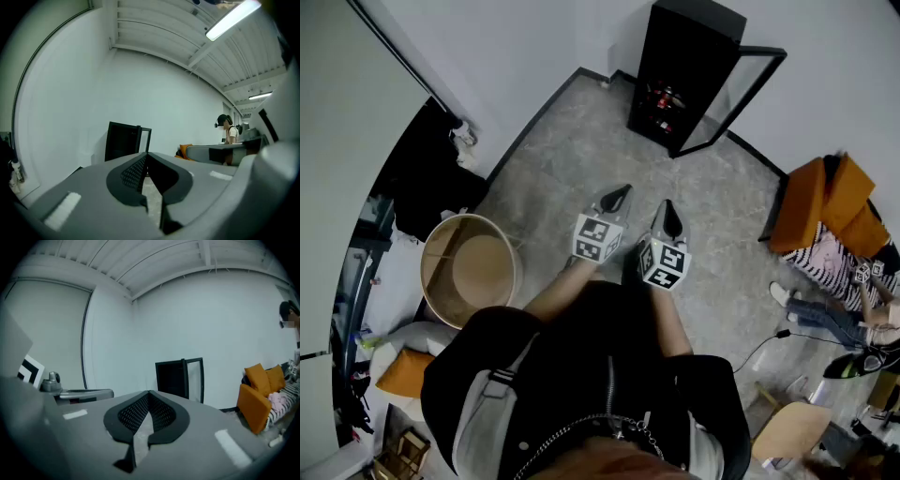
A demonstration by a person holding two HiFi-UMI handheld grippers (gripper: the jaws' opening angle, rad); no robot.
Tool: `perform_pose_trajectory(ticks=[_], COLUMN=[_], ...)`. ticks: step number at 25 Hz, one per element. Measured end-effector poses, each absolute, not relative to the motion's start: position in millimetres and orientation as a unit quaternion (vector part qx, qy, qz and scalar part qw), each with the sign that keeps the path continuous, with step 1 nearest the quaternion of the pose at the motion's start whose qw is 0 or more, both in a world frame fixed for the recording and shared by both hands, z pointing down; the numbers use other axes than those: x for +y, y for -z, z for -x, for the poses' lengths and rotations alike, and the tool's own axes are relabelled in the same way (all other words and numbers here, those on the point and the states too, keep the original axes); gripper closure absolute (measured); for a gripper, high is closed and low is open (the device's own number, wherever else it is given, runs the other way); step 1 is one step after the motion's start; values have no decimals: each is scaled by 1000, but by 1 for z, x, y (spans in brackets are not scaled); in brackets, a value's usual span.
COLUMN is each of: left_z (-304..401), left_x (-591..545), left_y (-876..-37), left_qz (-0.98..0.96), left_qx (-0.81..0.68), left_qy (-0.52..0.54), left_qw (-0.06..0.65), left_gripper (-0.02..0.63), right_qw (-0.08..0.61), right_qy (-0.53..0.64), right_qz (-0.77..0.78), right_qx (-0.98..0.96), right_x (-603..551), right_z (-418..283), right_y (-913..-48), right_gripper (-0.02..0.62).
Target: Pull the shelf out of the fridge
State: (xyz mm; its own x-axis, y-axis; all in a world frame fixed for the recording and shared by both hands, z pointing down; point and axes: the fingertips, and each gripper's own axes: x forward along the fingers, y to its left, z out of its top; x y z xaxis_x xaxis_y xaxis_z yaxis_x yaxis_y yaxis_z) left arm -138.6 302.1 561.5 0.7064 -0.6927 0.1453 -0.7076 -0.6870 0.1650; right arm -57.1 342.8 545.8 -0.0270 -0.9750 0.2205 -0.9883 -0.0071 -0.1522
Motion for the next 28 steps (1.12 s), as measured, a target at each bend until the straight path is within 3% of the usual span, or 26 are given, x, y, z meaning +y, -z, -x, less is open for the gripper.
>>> perform_pose_trajectory(ticks=[28], left_z=[84], left_x=[299], left_y=[-561], left_qz=[-920], left_qx=[-375], left_qy=[-43], left_qw=[107], left_gripper=[598], right_qw=[27], right_qy=[-135], right_qz=[-699], right_qx=[-702], right_x=[343], right_z=[4], right_y=[-542], right_gripper=[604])
